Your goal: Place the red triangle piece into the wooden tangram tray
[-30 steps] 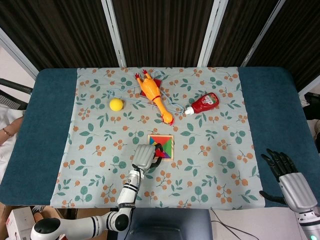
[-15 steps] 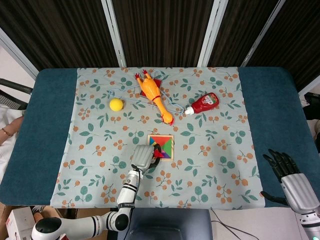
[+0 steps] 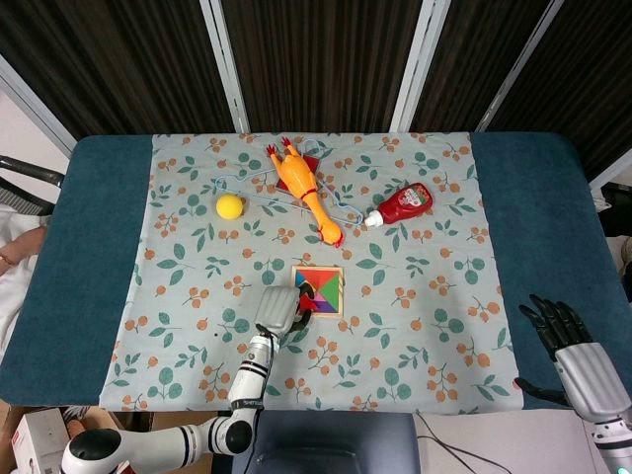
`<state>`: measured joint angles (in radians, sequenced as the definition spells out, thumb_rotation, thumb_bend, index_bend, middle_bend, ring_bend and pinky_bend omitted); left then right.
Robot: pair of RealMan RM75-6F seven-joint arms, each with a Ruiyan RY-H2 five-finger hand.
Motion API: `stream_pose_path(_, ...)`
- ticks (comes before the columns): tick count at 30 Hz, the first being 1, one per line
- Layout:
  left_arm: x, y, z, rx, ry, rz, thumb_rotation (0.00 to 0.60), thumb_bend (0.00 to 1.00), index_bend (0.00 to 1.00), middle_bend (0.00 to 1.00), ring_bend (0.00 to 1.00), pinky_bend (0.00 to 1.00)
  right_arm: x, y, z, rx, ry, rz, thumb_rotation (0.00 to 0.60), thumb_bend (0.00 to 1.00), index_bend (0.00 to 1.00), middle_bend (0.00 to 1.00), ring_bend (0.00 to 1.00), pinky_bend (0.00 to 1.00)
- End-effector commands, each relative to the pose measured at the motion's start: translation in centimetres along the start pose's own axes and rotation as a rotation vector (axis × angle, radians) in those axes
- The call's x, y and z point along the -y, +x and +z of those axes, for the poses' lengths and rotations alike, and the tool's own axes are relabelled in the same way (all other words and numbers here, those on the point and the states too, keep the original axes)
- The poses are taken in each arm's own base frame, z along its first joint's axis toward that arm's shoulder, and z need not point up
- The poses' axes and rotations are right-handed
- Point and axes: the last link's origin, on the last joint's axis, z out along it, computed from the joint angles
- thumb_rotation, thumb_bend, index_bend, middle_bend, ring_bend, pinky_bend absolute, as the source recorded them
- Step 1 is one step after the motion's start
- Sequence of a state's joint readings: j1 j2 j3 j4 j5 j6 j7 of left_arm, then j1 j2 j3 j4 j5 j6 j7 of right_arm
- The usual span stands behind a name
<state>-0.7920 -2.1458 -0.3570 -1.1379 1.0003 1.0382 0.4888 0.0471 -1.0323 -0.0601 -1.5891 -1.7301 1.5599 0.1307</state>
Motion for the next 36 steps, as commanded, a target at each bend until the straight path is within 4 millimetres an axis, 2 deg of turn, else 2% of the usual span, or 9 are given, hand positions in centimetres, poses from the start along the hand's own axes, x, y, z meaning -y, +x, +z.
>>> stream_pose_path(1,0.0,0.0,0.0,-0.001,-0.002,0.000,0.600,0.40,0.40,1.00,1.00,1.00,0.0,0.0,0.0,-0.001,-0.001,0.000,0.600,0.20,0.00,0.00,0.00,0.00)
stream_pose_path(10,-0.2,0.1,-0.2,-0.014,-0.003,-0.001,0.600,0.40,0.38,1.00,1.00,1.00,0.0,0.0,0.0,0.000,0.001,-0.001,0.600,0.20,0.00,0.00,0.00,0.00)
stream_pose_path(20,0.4,0.1,-0.2,-0.013,0.013,0.009,0.600,0.40,0.43,1.00,1.00,1.00,0.1,-0.1,-0.1,0.000,0.002,0.000,0.600,0.20,0.00,0.00,0.00,0.00)
stream_pose_path(36,0.8,0.0,-0.3,-0.005,0.022,0.014,0.600,0.40,0.46,1.00,1.00,1.00,0.0,0.0,-0.2,-0.006,0.003,0.003,0.600,0.20,0.00,0.00,0.00,0.00)
